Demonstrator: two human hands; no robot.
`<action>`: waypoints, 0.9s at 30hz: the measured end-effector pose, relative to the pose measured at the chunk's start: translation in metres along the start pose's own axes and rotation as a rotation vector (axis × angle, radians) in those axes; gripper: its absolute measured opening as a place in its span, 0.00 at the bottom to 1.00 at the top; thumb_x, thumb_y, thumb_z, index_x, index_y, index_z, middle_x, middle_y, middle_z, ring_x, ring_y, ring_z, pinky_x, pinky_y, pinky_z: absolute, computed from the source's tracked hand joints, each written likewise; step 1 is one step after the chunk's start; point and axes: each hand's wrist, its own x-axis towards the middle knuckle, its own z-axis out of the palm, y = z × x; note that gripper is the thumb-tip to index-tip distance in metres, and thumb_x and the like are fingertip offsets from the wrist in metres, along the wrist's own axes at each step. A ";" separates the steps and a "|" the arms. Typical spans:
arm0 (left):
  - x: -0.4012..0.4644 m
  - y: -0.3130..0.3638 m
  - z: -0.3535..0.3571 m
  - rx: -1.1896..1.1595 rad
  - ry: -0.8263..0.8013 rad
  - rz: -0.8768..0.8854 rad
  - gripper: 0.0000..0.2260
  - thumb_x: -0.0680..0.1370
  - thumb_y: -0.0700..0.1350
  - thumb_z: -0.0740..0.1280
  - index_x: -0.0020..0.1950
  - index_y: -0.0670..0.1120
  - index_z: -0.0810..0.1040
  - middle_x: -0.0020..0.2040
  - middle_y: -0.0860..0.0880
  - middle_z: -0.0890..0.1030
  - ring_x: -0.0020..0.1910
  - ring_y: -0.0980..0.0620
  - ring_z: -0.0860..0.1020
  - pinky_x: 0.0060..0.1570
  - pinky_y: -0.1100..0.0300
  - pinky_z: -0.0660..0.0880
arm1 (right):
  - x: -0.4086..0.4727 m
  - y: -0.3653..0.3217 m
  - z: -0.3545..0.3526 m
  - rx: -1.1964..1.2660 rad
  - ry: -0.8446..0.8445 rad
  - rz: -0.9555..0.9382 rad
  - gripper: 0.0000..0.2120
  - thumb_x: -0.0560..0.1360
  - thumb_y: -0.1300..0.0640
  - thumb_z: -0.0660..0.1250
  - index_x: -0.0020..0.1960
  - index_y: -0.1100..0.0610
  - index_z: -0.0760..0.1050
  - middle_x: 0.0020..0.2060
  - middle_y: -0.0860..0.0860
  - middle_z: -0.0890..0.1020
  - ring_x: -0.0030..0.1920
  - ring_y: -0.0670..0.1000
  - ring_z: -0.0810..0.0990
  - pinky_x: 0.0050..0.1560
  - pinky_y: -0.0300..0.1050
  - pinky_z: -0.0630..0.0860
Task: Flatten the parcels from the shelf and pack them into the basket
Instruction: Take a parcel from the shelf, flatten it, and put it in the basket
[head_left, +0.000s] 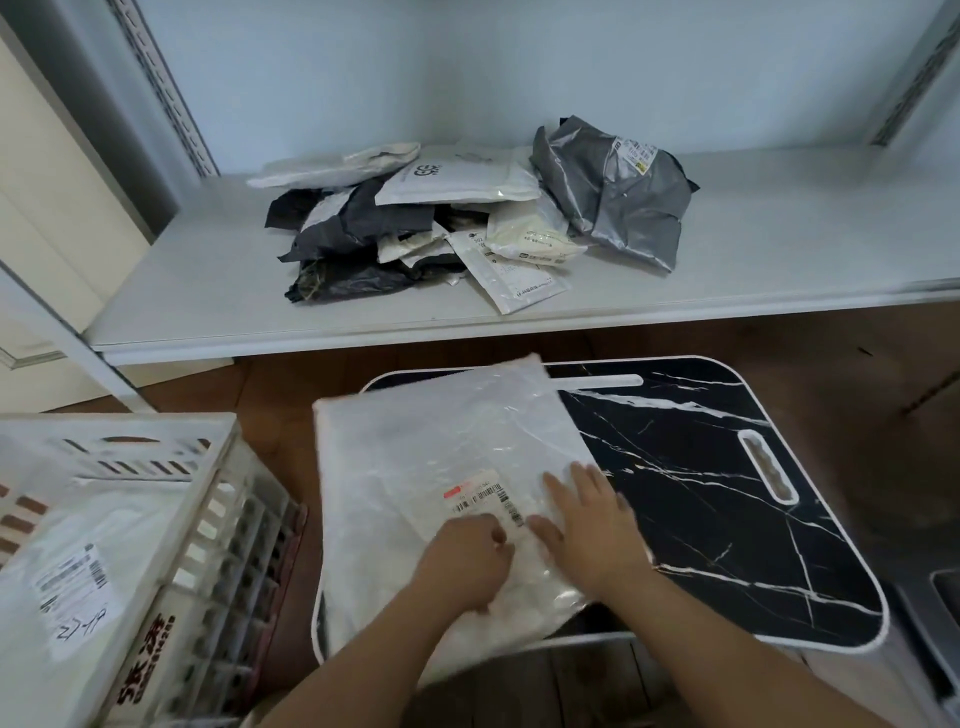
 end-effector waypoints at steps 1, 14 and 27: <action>0.004 -0.001 -0.002 0.049 0.126 -0.005 0.15 0.80 0.49 0.59 0.65 0.47 0.73 0.62 0.45 0.77 0.59 0.46 0.76 0.58 0.56 0.73 | -0.002 -0.005 0.008 -0.002 -0.022 -0.057 0.47 0.64 0.27 0.27 0.78 0.45 0.48 0.78 0.52 0.47 0.78 0.54 0.41 0.75 0.59 0.46; 0.037 -0.066 0.012 0.682 0.267 0.138 0.27 0.77 0.64 0.35 0.76 0.60 0.40 0.77 0.47 0.39 0.75 0.41 0.35 0.68 0.32 0.34 | -0.005 -0.008 0.042 -0.212 0.169 -0.109 0.41 0.68 0.26 0.52 0.59 0.58 0.79 0.41 0.57 0.74 0.41 0.58 0.71 0.41 0.56 0.69; 0.043 -0.069 0.045 0.479 0.355 0.108 0.30 0.77 0.69 0.46 0.77 0.59 0.54 0.79 0.47 0.53 0.77 0.37 0.51 0.62 0.22 0.50 | 0.011 0.006 0.062 -0.199 0.120 -0.210 0.32 0.76 0.28 0.48 0.76 0.40 0.58 0.78 0.49 0.54 0.77 0.64 0.51 0.57 0.84 0.56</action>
